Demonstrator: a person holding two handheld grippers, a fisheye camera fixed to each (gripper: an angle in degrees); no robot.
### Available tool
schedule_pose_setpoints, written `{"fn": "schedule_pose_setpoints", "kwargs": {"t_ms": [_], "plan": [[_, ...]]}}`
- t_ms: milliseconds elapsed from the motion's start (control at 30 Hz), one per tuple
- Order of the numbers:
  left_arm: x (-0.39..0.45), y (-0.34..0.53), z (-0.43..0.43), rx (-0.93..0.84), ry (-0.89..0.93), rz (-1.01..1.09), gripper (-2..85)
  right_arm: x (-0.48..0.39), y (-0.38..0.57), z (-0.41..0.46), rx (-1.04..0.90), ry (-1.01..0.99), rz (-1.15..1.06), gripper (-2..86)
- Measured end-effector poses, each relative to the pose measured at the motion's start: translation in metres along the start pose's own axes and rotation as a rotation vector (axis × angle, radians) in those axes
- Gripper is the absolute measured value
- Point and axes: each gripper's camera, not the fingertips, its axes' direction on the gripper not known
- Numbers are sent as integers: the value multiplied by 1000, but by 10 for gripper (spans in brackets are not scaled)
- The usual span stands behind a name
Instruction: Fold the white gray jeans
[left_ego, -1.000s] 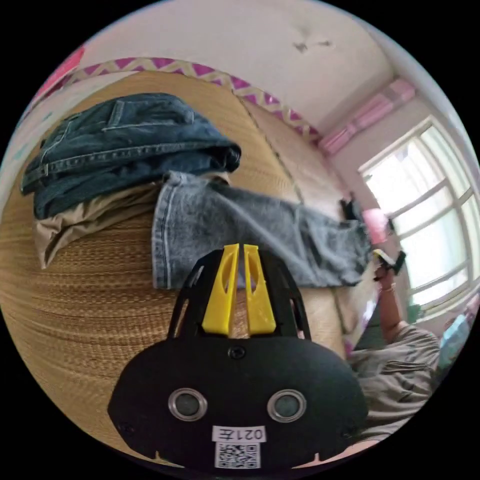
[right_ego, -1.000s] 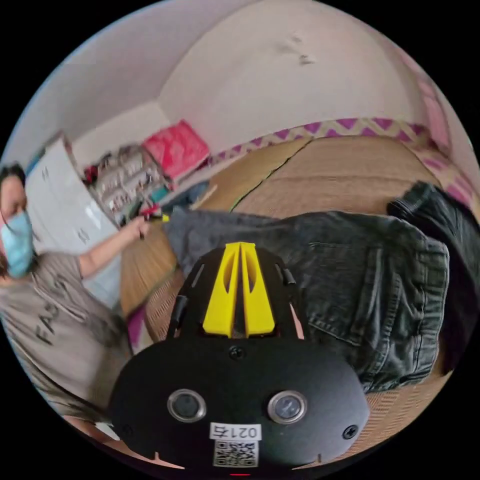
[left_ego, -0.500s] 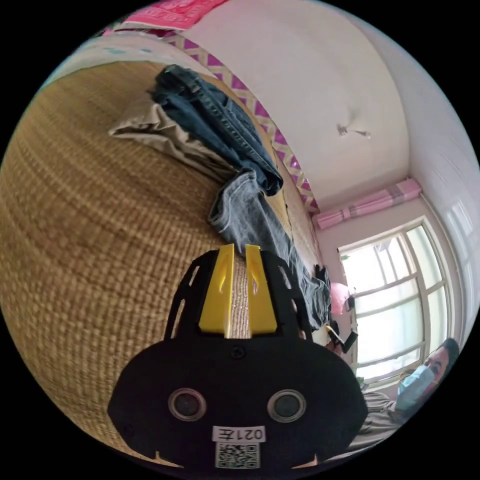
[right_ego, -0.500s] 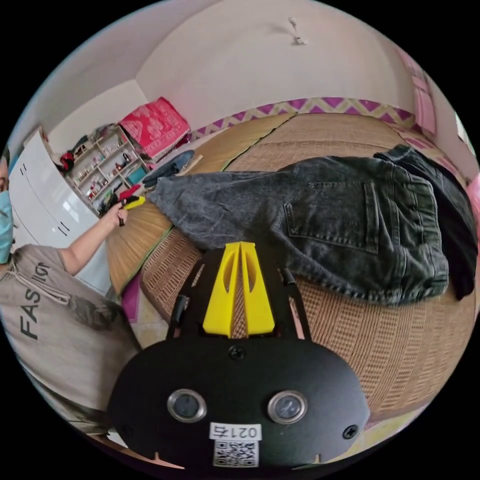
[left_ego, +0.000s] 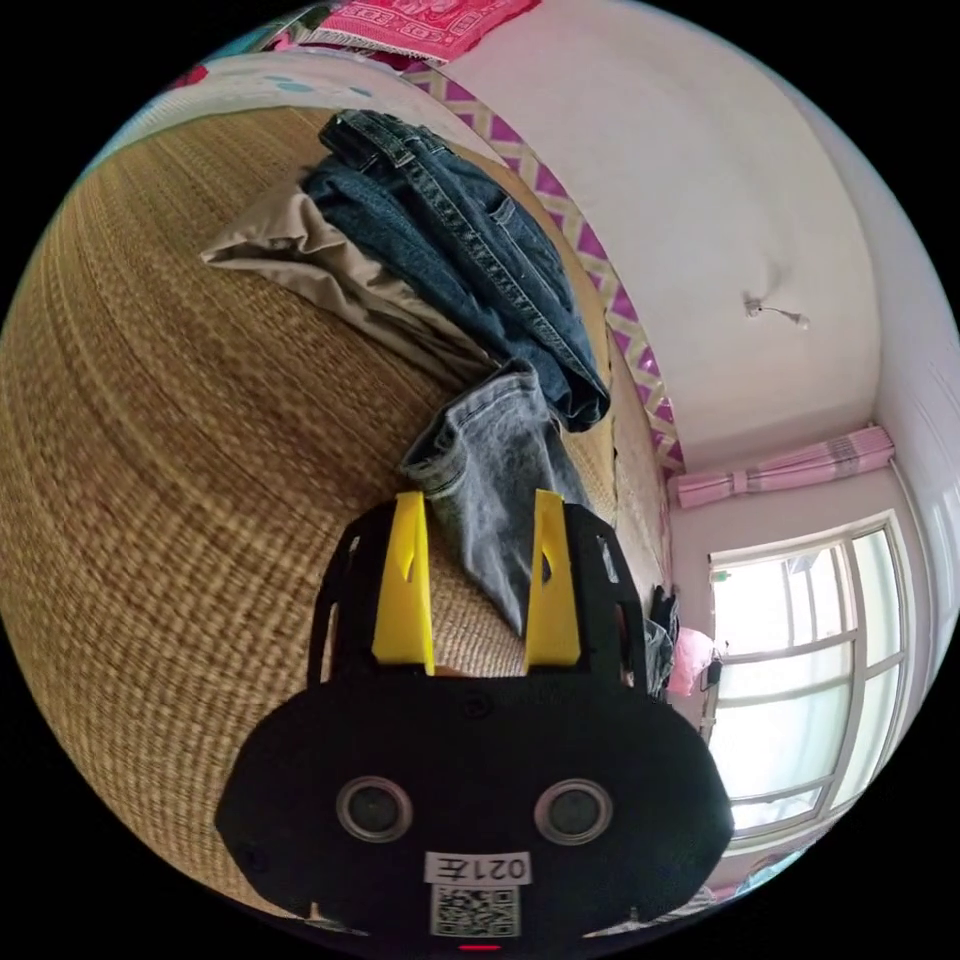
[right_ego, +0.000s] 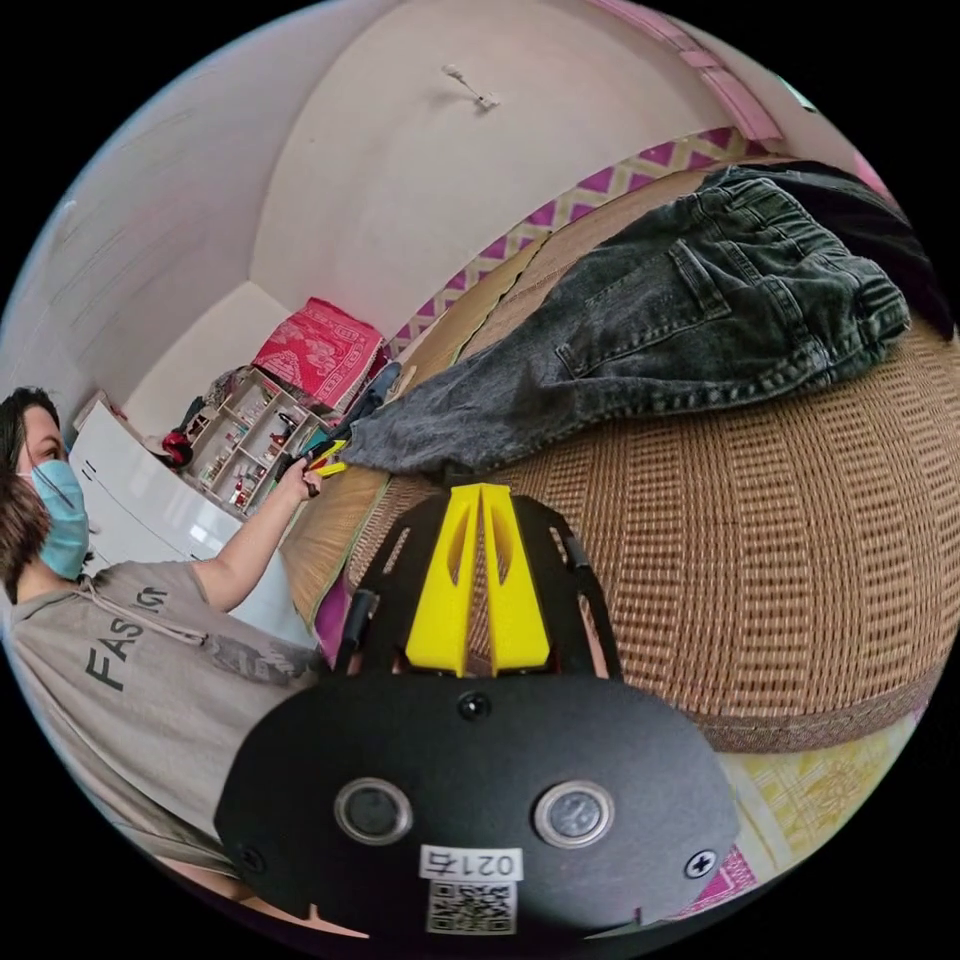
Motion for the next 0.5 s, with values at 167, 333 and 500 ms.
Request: {"fn": "schedule_pose_setpoints", "kwargs": {"t_ms": [167, 333, 500], "plan": [[-8, -3, 0, 46, 125, -108, 44, 25, 27, -2, 50, -55, 40, -6], [34, 15, -39, 140, 217, -2, 23, 50, 52, -5, 86, -128, 54, -6], [166, 43, -93, 199, 188, 259, 21, 61, 77, -4, 98, -184, 15, -6]]}}
